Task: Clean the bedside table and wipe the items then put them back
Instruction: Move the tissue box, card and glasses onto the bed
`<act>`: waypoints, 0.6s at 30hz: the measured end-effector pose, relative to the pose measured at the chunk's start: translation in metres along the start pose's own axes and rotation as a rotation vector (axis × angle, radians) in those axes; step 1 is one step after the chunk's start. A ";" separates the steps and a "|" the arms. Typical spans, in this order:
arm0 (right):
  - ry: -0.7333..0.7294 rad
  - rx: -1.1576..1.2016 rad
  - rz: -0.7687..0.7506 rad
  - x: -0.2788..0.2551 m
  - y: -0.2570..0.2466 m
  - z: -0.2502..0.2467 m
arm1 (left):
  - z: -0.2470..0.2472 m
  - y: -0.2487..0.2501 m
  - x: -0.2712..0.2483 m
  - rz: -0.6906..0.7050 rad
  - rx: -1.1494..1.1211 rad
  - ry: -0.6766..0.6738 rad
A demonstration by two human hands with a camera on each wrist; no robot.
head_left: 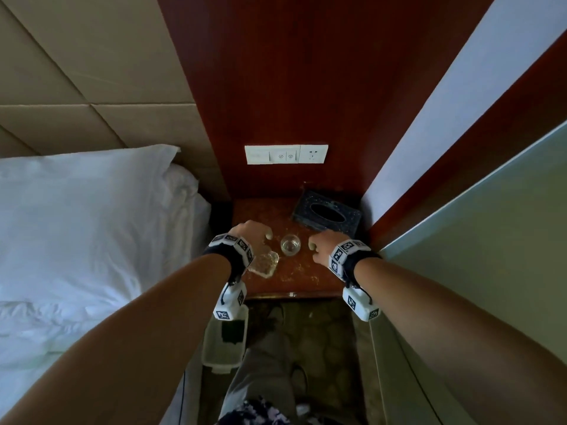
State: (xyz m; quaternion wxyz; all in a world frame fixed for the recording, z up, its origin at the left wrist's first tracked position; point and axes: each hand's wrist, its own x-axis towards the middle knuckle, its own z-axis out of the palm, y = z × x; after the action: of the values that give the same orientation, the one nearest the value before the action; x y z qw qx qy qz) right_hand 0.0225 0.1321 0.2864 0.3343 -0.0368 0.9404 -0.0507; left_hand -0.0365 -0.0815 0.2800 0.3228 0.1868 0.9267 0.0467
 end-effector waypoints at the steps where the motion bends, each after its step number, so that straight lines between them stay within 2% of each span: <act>1: -0.001 0.012 0.014 0.012 0.004 0.002 | 0.003 -0.001 0.015 0.012 0.002 -0.017; 8: -0.121 0.045 0.101 0.081 0.017 0.024 | 0.022 -0.006 0.103 0.067 0.105 -0.147; 11: -0.164 0.083 0.105 0.104 0.017 0.026 | 0.029 -0.012 0.129 0.090 0.130 -0.140; 18: -0.232 0.105 0.084 0.153 0.020 0.043 | 0.059 -0.017 0.183 0.088 0.067 -0.214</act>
State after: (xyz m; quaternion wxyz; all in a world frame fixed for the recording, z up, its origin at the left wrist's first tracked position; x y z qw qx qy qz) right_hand -0.0690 0.1336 0.1551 0.4440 0.0144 0.8923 -0.0812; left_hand -0.1376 -0.0302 0.1242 0.4110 0.2420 0.8789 0.0096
